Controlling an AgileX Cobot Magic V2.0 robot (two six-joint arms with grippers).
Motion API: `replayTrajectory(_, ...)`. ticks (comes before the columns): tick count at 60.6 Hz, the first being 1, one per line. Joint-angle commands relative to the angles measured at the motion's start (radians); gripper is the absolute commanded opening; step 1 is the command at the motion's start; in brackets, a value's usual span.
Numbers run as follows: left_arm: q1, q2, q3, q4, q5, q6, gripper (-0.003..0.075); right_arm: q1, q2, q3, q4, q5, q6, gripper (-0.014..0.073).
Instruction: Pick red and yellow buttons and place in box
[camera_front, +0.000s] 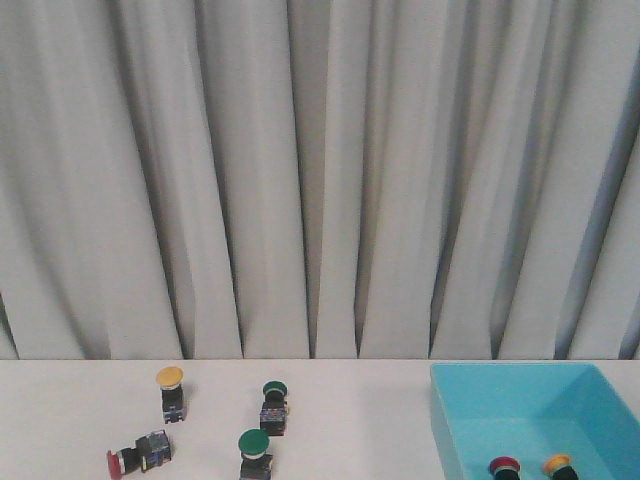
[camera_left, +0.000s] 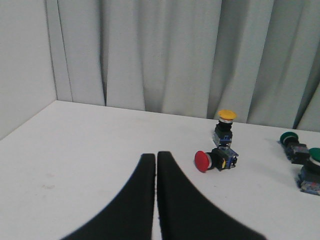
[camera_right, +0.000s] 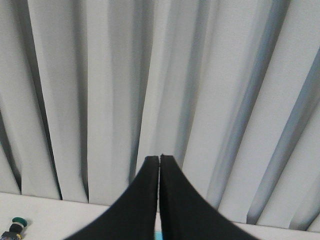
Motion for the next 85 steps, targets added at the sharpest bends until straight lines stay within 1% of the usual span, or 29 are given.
replayTrajectory(1, 0.001, -0.020, 0.012, 0.031, -0.057, 0.020, -0.0006, 0.000, -0.008, -0.028, 0.010, -0.077, -0.003, -0.0008)
replayTrajectory(7, -0.005, -0.020, 0.012, 0.023, -0.058, 0.059, -0.0006, 0.000, -0.008, -0.028, 0.010, -0.077, -0.003, -0.0008)
replayTrajectory(14, -0.016, -0.020, 0.012, -0.016, -0.057, 0.144, -0.0006, 0.000, -0.008, -0.028, 0.010, -0.076, -0.003, -0.0008)
replayTrajectory(29, -0.064, -0.020, 0.012, -0.015, -0.053, 0.153, -0.0006, 0.000, -0.008, -0.028, 0.010, -0.076, -0.003, -0.0008)
replayTrajectory(46, -0.065, -0.020, 0.012, -0.064, -0.053, 0.169, -0.0006, 0.000, -0.008, -0.028, 0.010, -0.076, -0.003, -0.0008)
replayTrajectory(57, -0.065, -0.020, 0.012, -0.204, -0.055, 0.311, -0.0006, 0.000, -0.008, -0.028, 0.010, -0.076, -0.003, -0.0008)
replayTrajectory(85, -0.065, -0.018, 0.011, -0.191, -0.043, 0.313, -0.0006, 0.000, -0.008, -0.028, 0.010, -0.076, -0.003, -0.0008)
